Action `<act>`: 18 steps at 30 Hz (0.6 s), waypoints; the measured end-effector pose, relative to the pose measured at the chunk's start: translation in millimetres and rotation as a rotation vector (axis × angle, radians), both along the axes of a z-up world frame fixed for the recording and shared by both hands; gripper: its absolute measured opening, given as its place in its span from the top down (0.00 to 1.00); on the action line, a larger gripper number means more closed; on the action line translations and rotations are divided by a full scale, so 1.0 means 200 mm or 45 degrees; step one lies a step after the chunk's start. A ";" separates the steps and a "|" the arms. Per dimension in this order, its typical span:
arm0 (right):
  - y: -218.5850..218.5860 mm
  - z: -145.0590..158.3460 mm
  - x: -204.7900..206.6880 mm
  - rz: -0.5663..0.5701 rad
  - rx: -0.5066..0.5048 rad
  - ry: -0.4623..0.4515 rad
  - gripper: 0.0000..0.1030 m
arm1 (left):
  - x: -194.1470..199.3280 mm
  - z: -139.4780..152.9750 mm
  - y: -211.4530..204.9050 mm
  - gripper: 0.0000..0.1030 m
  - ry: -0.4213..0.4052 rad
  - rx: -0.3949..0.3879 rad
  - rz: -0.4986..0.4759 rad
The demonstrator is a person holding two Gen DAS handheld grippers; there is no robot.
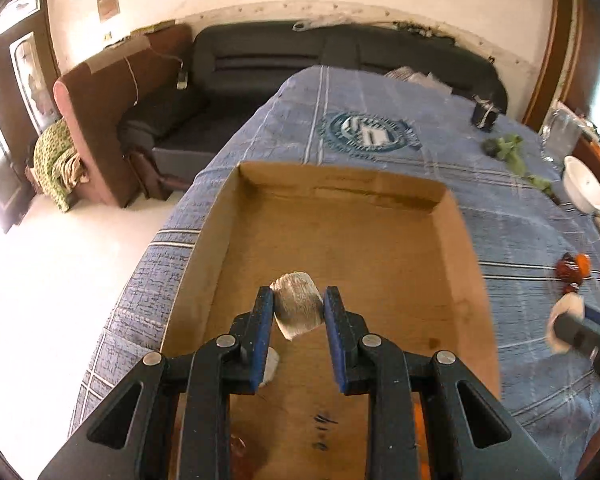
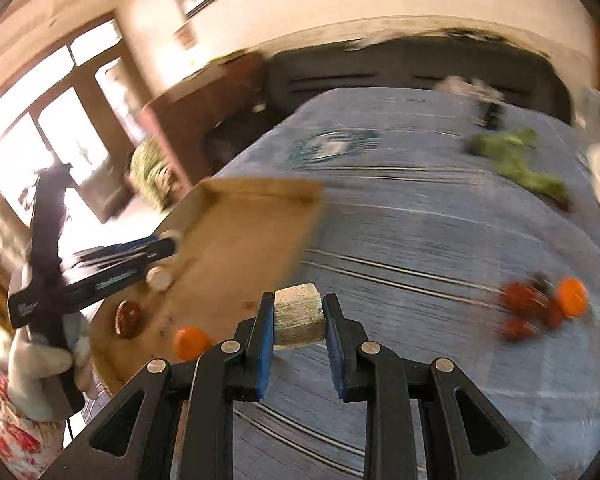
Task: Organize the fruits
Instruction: 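Carry both white cubes over the tray and release them inside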
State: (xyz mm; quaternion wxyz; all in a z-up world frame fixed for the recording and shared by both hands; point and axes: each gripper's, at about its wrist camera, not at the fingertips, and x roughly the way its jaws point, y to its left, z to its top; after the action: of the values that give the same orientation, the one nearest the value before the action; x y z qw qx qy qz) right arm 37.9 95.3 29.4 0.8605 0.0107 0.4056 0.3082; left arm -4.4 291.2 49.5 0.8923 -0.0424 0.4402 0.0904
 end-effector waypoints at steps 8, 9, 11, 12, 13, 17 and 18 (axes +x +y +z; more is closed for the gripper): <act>0.44 -0.16 0.05 0.139 -0.137 0.045 0.74 | 0.10 -0.08 0.11 0.76 0.070 -0.112 0.038; 0.46 -0.18 0.06 0.143 -0.144 0.054 0.74 | 0.11 -0.10 0.12 0.76 0.081 -0.123 0.040; 0.50 -0.21 0.08 0.157 -0.164 0.063 0.74 | 0.12 -0.10 0.12 0.76 0.073 -0.127 0.040; 0.51 -0.23 0.08 0.164 -0.177 0.061 0.73 | 0.12 -0.09 0.12 0.76 0.072 -0.134 0.041; 0.53 -0.23 0.09 0.166 -0.191 0.055 0.73 | 0.13 -0.09 0.13 0.76 0.069 -0.146 0.044; 0.56 -0.23 0.08 0.172 -0.215 0.029 0.73 | 0.11 -0.08 0.16 0.75 0.054 -0.210 0.060; 0.57 -0.23 0.08 0.174 -0.216 0.023 0.73 | 0.10 -0.07 0.17 0.75 0.047 -0.219 0.065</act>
State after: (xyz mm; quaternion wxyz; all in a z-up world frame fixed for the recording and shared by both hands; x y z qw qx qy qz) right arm 54.3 210.2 -17.0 0.8316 -0.0871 0.4377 0.3305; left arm 15.7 324.5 35.4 0.8746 -0.1285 0.4614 0.0757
